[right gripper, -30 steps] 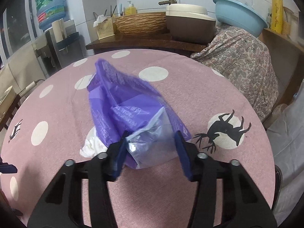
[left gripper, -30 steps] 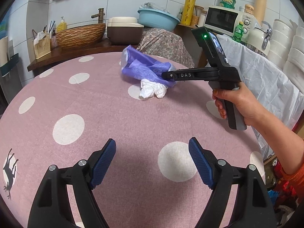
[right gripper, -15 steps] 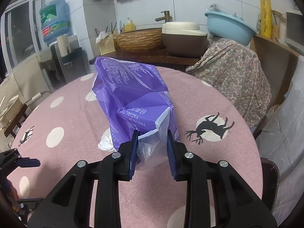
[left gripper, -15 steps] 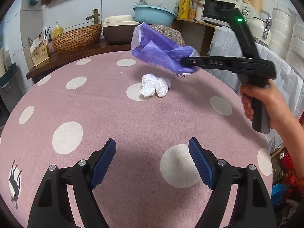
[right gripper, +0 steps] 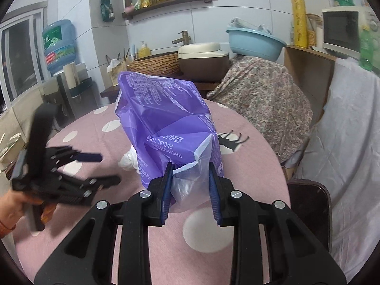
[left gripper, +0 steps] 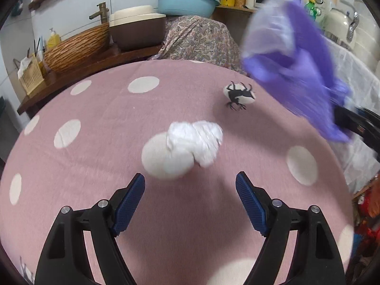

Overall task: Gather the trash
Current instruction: 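Grasp the white tissue with the left tool while the right tool holds the purple bag, then carry the purple bag and white tissue over the bin and open both tools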

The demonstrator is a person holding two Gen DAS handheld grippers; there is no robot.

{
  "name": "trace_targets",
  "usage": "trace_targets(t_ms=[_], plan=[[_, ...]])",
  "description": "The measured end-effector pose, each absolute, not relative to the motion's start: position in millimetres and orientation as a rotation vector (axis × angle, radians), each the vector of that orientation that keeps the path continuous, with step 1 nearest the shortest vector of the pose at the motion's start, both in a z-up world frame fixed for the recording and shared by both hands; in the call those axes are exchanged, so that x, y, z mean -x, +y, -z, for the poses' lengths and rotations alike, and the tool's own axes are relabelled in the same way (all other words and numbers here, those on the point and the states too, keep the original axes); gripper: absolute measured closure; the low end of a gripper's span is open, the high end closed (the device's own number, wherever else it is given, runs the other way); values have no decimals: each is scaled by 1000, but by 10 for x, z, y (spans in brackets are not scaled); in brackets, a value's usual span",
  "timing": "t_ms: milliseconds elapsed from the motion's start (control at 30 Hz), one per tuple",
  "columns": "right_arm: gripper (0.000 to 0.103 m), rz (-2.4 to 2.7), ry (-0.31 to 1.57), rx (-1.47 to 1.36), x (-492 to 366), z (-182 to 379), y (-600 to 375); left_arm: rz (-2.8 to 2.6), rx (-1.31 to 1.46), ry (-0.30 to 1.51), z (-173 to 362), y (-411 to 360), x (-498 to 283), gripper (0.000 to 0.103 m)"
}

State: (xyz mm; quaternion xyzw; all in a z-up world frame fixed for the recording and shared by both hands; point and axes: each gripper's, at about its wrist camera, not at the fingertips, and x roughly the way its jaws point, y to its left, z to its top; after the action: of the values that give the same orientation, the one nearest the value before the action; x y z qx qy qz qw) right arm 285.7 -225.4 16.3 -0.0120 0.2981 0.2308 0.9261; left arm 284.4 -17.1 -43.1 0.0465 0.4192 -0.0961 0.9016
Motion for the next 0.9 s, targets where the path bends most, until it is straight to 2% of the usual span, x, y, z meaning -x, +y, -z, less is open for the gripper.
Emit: trace_targets(t_ms=[300,333,467,733,767,800,900], plan=[[74,-411,621,-8,-2569,-25,-2649,192,-176,865,535,-413,-3172,27],[74,-405,621,-9,-2549,-6,-2678,191,-184,859,536,-432,-3181,30],[74,-381,616,-36,-2471,66,-2808,153,-263,841,566,-551,-3179,57],[74,-361,607,-97,-2389,144,-2947,154,-307,794,502,-621,-3043,68],[74,-358,603,-103,-2374,142,-2966,164,-302,790,484,-636,-3020,77],[74,-355,596,-113,-2347,141,-2997,169,-298,788,470,-647,-3000,91],[74,-343,579,-136,-2279,132,-3088,198,-268,770,379,-699,-2886,91]])
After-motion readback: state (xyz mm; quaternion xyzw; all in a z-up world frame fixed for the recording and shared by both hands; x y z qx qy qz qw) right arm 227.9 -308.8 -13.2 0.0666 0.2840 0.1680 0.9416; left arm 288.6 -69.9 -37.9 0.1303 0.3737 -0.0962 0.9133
